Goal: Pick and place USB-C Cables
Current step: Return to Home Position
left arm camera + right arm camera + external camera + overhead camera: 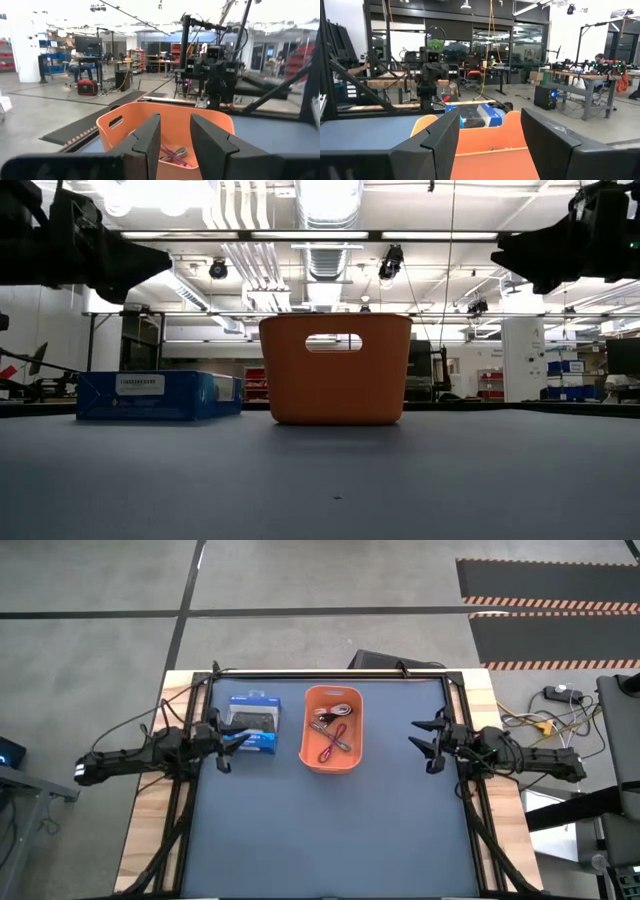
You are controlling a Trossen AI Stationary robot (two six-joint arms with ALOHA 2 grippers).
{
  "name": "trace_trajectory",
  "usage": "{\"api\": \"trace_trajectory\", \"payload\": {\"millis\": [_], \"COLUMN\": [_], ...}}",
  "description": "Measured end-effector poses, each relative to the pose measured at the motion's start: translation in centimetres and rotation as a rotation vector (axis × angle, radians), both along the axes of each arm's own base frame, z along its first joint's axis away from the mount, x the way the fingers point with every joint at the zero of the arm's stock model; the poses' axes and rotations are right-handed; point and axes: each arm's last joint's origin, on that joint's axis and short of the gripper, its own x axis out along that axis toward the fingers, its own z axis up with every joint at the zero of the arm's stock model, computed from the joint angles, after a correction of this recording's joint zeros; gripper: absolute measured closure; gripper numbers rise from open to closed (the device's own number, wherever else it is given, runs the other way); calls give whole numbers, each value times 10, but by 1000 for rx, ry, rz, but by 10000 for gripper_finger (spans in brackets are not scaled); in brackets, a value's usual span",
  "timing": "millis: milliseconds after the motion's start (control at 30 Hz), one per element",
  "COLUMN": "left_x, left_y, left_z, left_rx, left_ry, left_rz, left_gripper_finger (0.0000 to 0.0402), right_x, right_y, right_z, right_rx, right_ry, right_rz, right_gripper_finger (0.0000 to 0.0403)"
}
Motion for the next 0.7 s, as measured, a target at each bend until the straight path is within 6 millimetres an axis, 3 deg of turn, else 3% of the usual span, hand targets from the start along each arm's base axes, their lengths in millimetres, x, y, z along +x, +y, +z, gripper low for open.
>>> {"api": "trace_trajectory", "payload": {"millis": [400, 700], "left_x": [1, 2], "left_y": [0, 0], "left_z": [0, -2], "left_rx": [-23, -20], "left_ry": [-5, 9], "left_rz": [-6, -5], "left_gripper_finger": [311, 311], "right_x": [2, 2], "right_y": [-1, -3], "right_z": [-4, -7], "right_rx": [36, 203], "right_ry": [36, 25], "right_rz": [-6, -48], "right_gripper_finger": [200, 200]}}
